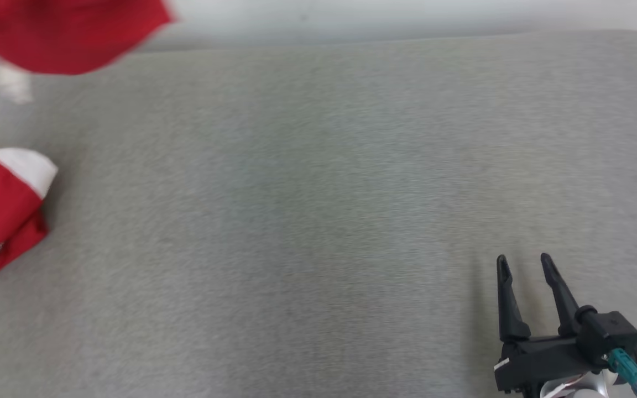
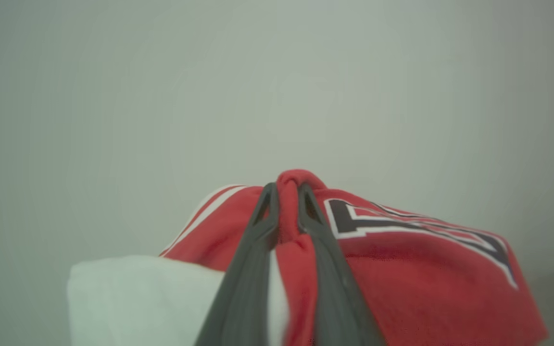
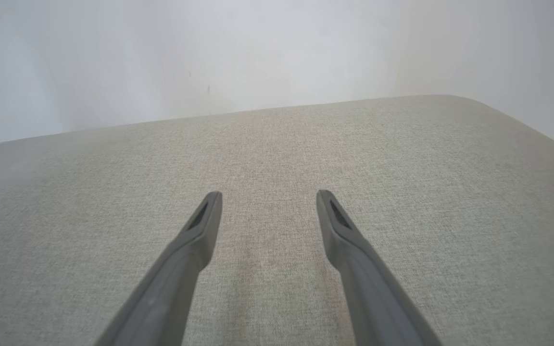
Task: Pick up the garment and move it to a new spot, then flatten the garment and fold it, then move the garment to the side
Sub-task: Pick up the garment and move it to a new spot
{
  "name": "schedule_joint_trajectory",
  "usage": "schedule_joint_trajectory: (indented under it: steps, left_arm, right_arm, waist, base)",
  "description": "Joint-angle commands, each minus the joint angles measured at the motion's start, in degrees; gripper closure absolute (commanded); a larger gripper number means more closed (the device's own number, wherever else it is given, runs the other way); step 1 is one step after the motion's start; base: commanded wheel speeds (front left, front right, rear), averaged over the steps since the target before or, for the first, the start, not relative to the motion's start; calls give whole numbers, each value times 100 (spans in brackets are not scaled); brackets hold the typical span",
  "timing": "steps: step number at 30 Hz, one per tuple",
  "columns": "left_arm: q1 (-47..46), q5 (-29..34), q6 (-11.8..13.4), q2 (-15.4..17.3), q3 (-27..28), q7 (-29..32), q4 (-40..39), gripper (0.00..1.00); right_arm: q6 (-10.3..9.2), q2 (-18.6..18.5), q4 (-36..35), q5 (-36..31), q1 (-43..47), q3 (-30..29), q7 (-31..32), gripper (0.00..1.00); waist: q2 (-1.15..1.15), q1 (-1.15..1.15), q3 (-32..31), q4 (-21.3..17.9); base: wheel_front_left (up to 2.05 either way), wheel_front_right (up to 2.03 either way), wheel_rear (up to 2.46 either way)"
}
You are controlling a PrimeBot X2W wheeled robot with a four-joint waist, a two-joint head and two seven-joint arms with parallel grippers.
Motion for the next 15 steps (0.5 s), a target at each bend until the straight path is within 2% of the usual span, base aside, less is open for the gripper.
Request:
schedule_joint_trajectory:
  steps: [1,2,9,15]
  left_arm:
    - [-100,-35,77,-166,-71,109,-280,100]
    - [-100,-35,77,-166,-71,109,-280,100]
    - [243,-261,373,-856,-366,450,-1047,100]
    - [1156,-444,597,-1223,-608,290,-1022,100]
  right_arm:
    - [-12,-8,-18,58,113,-1,-26,0]
    - [-12,-8,-18,58,113,-1,-26,0]
    - [-12,-8,-75,202,198,72,-16,0]
    - [-12,-7,-139,309,180,141,-17,0]
  waist:
    - [0,1,-278,-494]
    - [0,1,-278,-494]
    - [0,1,-238,-1125]
    - [0,1,-126,-1382]
  base:
    - [0,0,0]
    - [0,0,0]
    - [0,0,0]
    - [0,0,0]
